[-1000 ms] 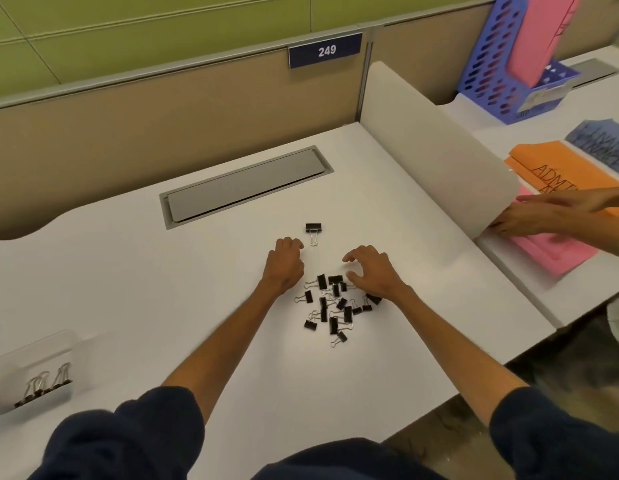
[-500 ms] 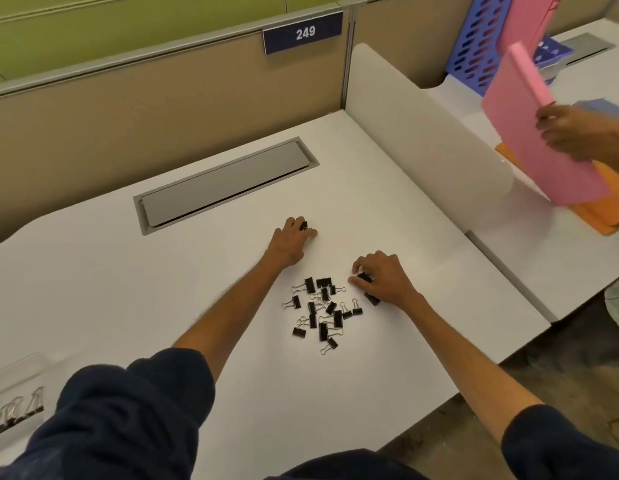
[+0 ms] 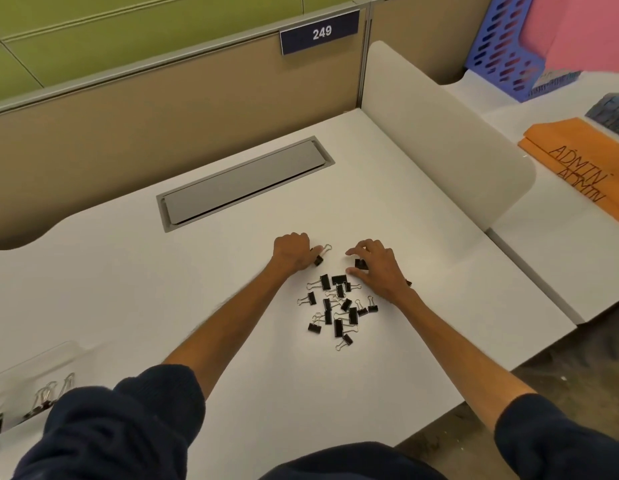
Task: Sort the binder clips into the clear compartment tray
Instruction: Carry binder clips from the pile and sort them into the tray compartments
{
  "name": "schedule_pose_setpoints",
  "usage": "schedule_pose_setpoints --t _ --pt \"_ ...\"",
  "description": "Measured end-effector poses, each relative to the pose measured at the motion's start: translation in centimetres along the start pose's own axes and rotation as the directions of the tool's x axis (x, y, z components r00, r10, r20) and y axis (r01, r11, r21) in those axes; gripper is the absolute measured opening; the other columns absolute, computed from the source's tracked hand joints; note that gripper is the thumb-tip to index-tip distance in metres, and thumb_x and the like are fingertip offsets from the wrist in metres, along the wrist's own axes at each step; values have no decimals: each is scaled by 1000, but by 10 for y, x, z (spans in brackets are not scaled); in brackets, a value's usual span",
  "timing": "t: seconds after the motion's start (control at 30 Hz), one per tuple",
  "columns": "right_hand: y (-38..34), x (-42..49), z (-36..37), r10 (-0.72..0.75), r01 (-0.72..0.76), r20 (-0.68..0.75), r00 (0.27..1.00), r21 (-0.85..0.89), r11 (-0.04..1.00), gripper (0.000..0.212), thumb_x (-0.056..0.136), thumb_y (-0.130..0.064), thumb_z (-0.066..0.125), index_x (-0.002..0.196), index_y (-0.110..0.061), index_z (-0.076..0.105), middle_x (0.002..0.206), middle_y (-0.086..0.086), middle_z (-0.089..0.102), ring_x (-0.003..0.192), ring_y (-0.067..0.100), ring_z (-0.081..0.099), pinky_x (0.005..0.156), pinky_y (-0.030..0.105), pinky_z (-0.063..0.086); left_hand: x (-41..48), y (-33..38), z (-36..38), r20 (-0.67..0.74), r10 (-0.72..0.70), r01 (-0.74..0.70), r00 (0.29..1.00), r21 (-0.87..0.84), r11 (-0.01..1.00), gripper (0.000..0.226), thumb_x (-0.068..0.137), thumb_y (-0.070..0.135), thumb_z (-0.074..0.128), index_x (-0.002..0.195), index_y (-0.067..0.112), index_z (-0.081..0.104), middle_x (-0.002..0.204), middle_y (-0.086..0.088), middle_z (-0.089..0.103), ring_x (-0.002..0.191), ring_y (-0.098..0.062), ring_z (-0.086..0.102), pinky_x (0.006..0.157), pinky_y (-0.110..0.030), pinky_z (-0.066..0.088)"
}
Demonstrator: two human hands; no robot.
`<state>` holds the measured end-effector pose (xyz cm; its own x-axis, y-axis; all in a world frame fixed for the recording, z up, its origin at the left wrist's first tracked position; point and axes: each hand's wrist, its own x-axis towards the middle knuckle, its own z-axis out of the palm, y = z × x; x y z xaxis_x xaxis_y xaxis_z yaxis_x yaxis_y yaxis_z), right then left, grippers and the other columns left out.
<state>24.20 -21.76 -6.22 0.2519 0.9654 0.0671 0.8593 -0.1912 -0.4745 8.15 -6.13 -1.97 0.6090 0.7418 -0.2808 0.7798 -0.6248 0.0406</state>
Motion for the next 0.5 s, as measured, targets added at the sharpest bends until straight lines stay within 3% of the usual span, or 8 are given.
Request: schedule_pose_setpoints --t 0.1,0.23,0.37,0.5 --pt "-5 -2 2 30 -32 -102 994 -12 999 37 84 -38 67 117 -24 60 123 0 51 113 20 47 89 40 38 -7 -13 -2 -84 104 -115 991 -139 984 47 90 40 52 128 13 47 127 -10 48 117 -28 49 87 -40 44" --pt "-13 -7 5 112 -120 -128 985 -58 991 40 79 -33 65 117 -21 59 120 1 51 113 21 47 87 40 36 -19 -17 -2 97 331 -306 939 -205 930 57 80 22 58 135 30 43 136 -4 39 118 -24 46 85 -37 45" --pt "-20 -9 11 263 -270 -86 961 -88 959 36 81 -24 60 116 -22 59 120 3 50 116 23 45 89 43 34 -26 -9 12 19 325 -317 945 -178 932 37 87 24 58 123 27 56 127 -5 45 112 -23 49 81 -33 44" --pt "-27 -7 9 305 -309 -57 951 -100 946 28 87 -17 58 115 -22 62 122 7 49 114 25 47 89 43 34 -33 -5 18 -49 313 -317 948 -94 944 26 91 29 60 117 24 59 114 -5 52 103 -24 53 77 -34 46"
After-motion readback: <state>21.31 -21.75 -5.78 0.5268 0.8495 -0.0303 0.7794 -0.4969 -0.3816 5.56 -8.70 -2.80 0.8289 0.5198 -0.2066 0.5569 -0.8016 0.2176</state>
